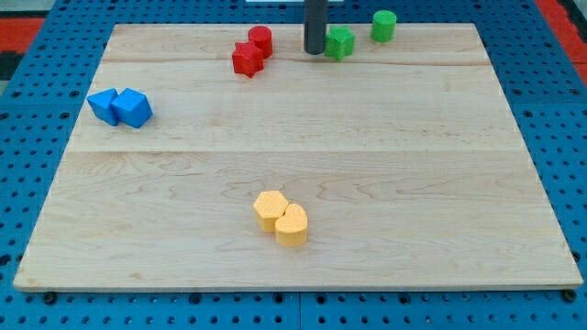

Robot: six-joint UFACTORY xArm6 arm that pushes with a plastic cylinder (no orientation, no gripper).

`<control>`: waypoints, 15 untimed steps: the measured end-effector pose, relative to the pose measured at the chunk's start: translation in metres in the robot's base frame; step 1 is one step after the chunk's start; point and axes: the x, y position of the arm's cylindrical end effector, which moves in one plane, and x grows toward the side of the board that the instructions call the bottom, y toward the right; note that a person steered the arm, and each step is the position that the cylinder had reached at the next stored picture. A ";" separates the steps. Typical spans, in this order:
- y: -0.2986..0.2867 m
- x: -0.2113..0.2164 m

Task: Nudge the red star left a bit

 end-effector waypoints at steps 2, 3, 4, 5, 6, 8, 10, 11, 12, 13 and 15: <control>0.087 -0.003; 0.091 0.012; 0.091 0.040; 0.085 0.042; 0.081 0.042; 0.061 0.042; 0.042 0.042; 0.033 0.042; 0.025 0.042; 0.017 0.042; 0.008 0.042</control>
